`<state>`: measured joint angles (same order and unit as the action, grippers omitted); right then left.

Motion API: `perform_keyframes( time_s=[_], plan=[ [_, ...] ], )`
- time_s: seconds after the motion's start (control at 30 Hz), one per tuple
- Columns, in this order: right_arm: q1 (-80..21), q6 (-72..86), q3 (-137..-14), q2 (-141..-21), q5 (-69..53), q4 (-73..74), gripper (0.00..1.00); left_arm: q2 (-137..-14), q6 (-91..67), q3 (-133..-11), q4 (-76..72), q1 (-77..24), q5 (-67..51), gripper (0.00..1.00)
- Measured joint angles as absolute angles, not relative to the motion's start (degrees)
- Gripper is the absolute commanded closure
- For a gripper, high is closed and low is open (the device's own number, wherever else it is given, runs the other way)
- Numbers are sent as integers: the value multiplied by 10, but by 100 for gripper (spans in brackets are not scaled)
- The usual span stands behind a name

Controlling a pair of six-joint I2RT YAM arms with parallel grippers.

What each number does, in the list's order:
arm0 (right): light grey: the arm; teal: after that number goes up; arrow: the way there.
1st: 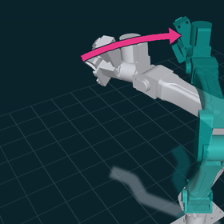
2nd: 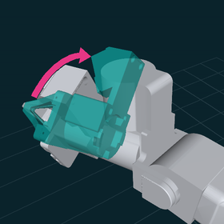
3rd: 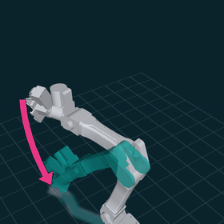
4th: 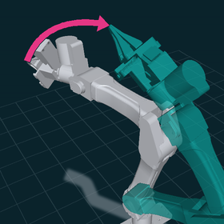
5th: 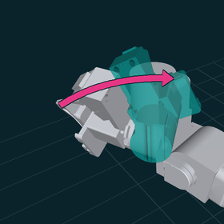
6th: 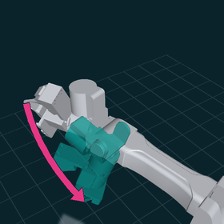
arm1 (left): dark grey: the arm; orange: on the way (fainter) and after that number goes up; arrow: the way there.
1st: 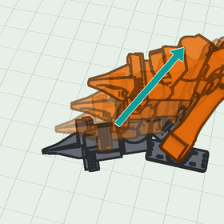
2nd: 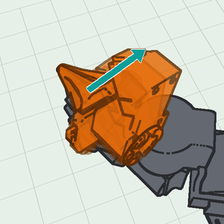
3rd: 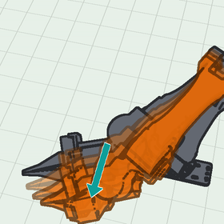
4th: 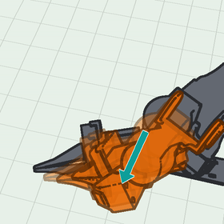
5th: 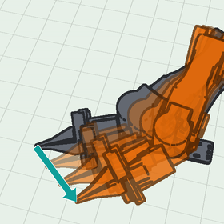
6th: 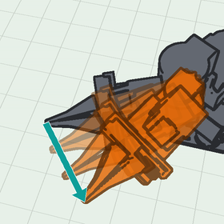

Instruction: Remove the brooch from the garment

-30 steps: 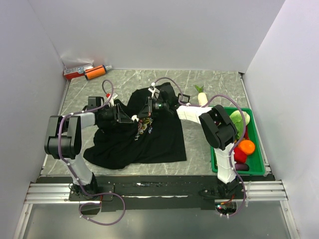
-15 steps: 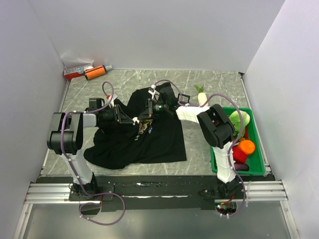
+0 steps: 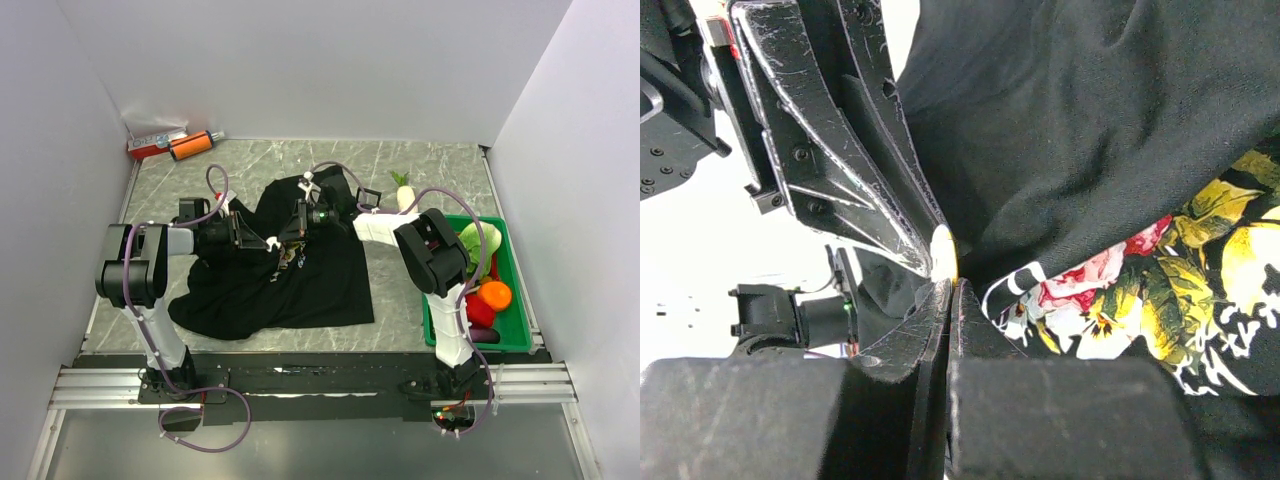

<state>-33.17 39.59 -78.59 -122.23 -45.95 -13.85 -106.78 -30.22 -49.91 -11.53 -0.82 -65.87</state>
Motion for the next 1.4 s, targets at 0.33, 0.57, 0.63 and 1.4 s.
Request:
perform_keyframes(
  time_s=[0.33, 0.57, 0.63, 1.4],
  plan=[
    [-330, 389, -786, -1227, -466, -132, 100, -1086, -324, -500, -129, -8, -672, 99],
    [-328, 373, -788, -1233, -485, -121, 59, -1086, -304, -505, -108, -8, -687, 99],
    [-326, 368, -788, -1234, -495, -120, 51, -1086, -277, -512, -84, -8, -689, 99],
    [-326, 361, -829, -1308, -585, -110, 57, -1116, -176, -525, -6, -8, -693, 99]
  ],
)
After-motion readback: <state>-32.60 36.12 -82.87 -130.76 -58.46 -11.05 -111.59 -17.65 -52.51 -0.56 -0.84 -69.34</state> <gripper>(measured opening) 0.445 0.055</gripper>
